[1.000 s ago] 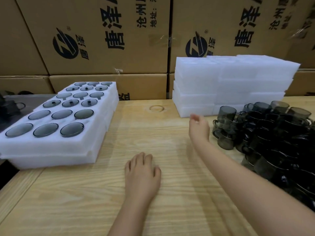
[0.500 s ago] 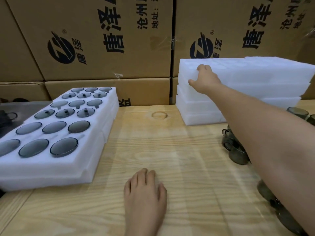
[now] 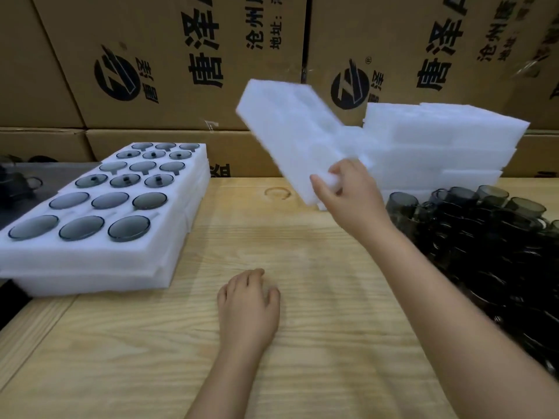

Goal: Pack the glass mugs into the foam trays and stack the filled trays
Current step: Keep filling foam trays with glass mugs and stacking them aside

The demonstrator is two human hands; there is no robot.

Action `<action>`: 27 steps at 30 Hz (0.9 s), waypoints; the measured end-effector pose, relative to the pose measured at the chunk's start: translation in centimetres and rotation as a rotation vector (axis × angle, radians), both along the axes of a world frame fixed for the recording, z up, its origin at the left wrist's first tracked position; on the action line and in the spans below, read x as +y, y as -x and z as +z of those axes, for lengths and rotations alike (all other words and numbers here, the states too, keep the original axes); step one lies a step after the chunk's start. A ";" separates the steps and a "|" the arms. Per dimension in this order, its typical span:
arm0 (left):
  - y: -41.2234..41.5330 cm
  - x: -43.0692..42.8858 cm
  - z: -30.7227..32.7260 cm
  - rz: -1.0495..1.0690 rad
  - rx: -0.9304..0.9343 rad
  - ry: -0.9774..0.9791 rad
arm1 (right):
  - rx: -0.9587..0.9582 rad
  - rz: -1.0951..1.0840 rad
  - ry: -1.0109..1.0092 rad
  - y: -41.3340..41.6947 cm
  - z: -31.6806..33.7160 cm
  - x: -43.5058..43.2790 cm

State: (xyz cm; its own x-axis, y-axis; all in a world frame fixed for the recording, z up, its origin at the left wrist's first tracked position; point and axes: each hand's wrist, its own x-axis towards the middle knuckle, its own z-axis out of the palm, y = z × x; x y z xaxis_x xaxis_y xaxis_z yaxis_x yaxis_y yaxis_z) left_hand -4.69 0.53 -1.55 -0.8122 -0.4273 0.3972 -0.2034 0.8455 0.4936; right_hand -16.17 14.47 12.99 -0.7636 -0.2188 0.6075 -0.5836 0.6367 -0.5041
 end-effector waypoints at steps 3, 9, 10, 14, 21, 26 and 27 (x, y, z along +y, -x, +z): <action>-0.9 -0.7 1.7 0.016 0.300 -0.711 | -0.051 0.221 -0.025 -6.2 -3.8 3.1; -5.0 -5.2 2.8 0.122 0.609 -1.628 | -0.091 0.280 -0.053 -13.0 -9.1 8.1; -5.6 -5.8 2.5 0.092 0.590 -1.635 | -0.075 0.265 -0.081 -13.6 -9.6 8.6; -6.8 -6.2 2.5 -0.077 0.553 -1.520 | -0.019 0.240 -0.252 -14.5 -10.5 9.5; -5.5 -4.4 1.8 -0.417 0.221 -1.095 | -0.190 0.237 -0.222 -14.2 -10.9 9.8; -5.3 -4.7 1.6 -0.399 0.228 -1.167 | -0.137 0.137 0.122 -15.0 -9.2 9.0; -5.3 -4.7 1.6 -0.400 0.231 -1.165 | -0.055 0.065 0.176 -15.0 -8.6 8.8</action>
